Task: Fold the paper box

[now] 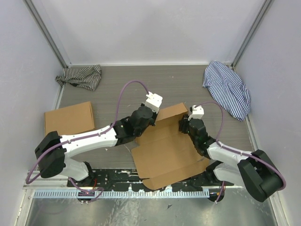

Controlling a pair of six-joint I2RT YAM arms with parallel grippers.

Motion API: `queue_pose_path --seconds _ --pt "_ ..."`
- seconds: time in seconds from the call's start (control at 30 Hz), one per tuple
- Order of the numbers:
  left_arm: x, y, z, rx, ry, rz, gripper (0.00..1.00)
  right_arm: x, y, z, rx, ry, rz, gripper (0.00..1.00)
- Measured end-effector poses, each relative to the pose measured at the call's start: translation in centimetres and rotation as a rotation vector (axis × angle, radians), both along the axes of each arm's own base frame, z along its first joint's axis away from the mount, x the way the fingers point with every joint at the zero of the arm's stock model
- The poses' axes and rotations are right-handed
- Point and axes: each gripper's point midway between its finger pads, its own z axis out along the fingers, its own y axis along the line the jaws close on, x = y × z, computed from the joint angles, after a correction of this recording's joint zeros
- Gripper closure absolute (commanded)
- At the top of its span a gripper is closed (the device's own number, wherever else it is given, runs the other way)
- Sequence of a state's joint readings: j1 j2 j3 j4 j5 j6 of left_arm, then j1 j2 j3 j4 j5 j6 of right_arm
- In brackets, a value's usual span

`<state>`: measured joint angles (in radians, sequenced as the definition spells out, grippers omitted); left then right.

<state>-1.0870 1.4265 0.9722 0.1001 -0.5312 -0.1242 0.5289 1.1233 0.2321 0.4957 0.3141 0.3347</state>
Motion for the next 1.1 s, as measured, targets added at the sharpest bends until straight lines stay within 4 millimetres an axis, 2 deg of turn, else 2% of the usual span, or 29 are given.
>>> queue_pose_path --seconds 0.1,0.23,0.4,0.5,0.57,0.67,0.87,0.97,1.1 --pt "-0.1 0.0 0.0 -0.002 0.002 -0.001 0.86 -0.3 0.0 0.4 0.002 0.010 0.006 0.54" --pt "-0.2 0.0 0.0 -0.009 0.005 -0.004 0.86 -0.6 -0.1 2.1 0.019 -0.019 0.007 0.54" --pt "-0.2 0.0 0.1 -0.009 0.006 -0.007 0.85 -0.7 -0.3 3.3 0.015 -0.037 0.010 0.57" --pt "-0.4 0.4 0.1 -0.001 0.010 -0.005 0.81 -0.7 -0.4 3.0 -0.003 -0.027 0.010 0.70" --pt "-0.5 0.9 0.2 0.010 0.011 0.004 0.77 -0.7 -0.5 2.3 -0.020 -0.008 0.008 0.85" --pt "-0.6 2.1 0.7 0.021 -0.002 0.031 0.74 -0.3 -0.5 1.8 -0.033 0.007 -0.003 0.93" --pt "-0.8 6.9 3.8 -0.003 -0.092 0.148 0.67 0.3 -1.5 1.8 -0.033 -0.008 -0.085 0.98" --pt "-0.8 10.5 5.4 -0.040 -0.138 0.231 0.65 0.1 -2.5 1.9 -0.035 -0.014 -0.131 0.99" --pt "0.1 15.8 5.8 -0.114 -0.162 0.376 0.61 -0.5 -3.7 2.5 -0.039 -0.031 -0.181 0.99"
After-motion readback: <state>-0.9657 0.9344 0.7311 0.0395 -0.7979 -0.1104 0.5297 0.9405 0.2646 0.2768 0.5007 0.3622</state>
